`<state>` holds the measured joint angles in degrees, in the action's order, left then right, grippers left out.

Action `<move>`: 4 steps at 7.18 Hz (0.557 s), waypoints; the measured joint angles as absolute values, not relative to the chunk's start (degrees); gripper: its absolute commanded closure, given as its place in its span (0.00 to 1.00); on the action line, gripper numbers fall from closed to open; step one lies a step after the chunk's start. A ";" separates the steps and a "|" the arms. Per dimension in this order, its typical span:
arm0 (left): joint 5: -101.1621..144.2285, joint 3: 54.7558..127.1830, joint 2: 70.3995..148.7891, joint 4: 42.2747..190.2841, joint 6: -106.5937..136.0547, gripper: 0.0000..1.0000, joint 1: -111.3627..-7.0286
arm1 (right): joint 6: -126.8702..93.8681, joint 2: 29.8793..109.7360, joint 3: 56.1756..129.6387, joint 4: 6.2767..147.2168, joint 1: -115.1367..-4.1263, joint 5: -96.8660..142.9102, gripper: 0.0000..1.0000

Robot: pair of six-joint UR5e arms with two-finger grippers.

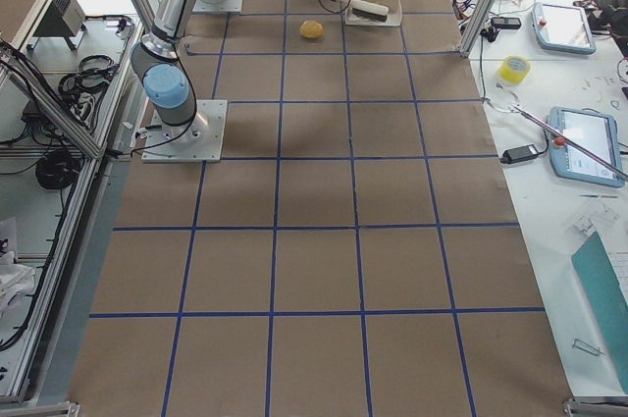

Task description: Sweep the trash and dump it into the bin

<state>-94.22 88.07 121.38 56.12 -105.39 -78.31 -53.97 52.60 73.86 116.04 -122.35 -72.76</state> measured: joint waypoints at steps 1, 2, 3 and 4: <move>-94.22 88.07 121.33 56.14 -105.42 0.97 -78.31 | -52.41 54.17 73.58 111.89 -121.47 -73.07 0.93; -94.20 88.18 120.90 56.17 -105.71 0.99 -78.31 | -49.33 56.33 74.17 106.57 -120.25 -74.62 0.93; -94.20 88.81 119.63 56.39 -106.34 1.00 -78.26 | -46.74 59.29 75.93 101.75 -119.01 -76.76 0.93; -94.35 90.84 117.38 56.68 -107.35 1.00 -78.11 | -45.28 63.41 79.54 98.97 -118.24 -78.01 0.94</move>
<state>-94.35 90.84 117.38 56.68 -107.35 -78.11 -45.28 63.41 79.54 98.97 -118.24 -78.01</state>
